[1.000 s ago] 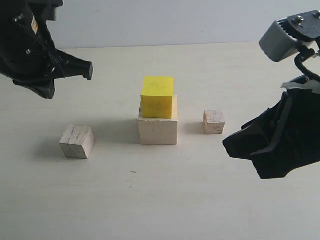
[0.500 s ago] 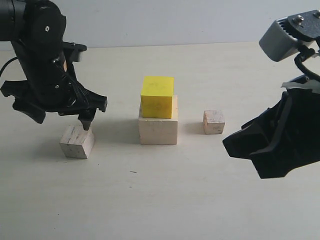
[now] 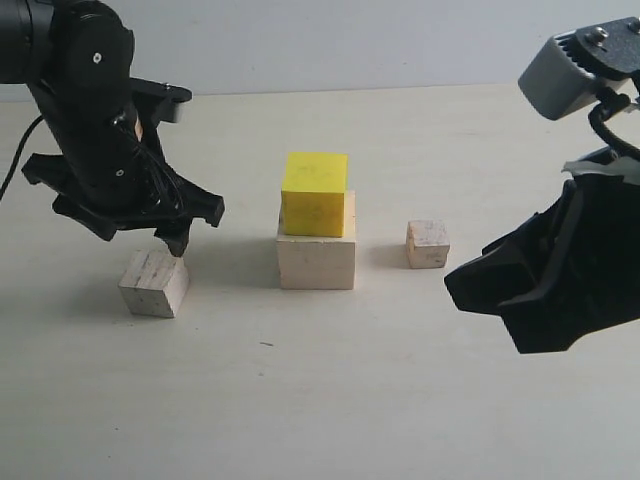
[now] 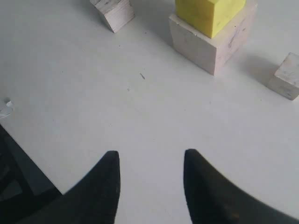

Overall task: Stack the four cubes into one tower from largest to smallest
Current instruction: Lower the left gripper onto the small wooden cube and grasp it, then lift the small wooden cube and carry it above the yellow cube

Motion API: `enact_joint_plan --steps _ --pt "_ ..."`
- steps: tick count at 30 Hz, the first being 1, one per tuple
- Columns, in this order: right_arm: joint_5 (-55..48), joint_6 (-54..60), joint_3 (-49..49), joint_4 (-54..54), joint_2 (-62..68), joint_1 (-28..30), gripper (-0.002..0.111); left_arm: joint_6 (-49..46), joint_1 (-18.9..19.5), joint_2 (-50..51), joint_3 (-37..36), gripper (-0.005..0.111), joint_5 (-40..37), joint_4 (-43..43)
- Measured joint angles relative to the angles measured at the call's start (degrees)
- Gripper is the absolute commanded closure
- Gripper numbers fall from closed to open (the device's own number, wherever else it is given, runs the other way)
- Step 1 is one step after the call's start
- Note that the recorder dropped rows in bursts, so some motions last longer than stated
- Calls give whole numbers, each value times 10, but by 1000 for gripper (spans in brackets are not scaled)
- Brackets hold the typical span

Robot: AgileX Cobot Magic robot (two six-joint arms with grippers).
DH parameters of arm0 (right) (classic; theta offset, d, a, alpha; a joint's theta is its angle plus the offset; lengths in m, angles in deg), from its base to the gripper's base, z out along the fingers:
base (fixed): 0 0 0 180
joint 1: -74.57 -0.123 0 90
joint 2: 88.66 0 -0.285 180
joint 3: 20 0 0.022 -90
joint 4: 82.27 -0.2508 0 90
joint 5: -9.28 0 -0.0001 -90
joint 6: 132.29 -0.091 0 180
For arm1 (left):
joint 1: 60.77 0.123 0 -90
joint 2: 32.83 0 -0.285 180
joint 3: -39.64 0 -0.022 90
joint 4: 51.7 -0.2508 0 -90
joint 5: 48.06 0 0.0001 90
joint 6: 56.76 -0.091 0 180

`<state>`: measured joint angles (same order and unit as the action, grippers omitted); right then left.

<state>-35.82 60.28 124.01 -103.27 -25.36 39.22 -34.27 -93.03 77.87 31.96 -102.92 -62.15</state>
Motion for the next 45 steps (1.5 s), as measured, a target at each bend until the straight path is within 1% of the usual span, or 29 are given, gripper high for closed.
enact_joint_plan --steps 4,7,8,11,14,28,30,31,34,35,39,45 --pt "0 0 0 0 0 0 66 -11 6 6 0 39 4 11" --pt "0 0 0 0 0 0 66 -12 28 8 0 39 5 18" --pt "0 0 0 0 0 0 66 -15 41 8 0 39 5 30" --pt "1 0 0 0 0 0 66 -36 50 8 0 39 12 60" --pt "1 0 0 0 0 0 66 -45 50 11 0 39 19 77" --pt "3 0 0 0 0 0 66 -60 50 84 0 39 36 81" --pt "4 0 0 0 0 0 66 -60 50 95 0 45 39 81" --pt "4 0 0 0 0 0 66 -60 50 99 0 60 39 81" --pt "4 0 0 0 0 0 66 -60 50 102 0 98 37 80" --pt "4 0 0 0 0 0 66 -60 50 101 0 106 36 80" --pt "4 0 0 0 0 0 66 -61 50 82 0 106 25 76" --pt "4 0 0 0 0 0 66 -60 50 12 0 106 -2 76"
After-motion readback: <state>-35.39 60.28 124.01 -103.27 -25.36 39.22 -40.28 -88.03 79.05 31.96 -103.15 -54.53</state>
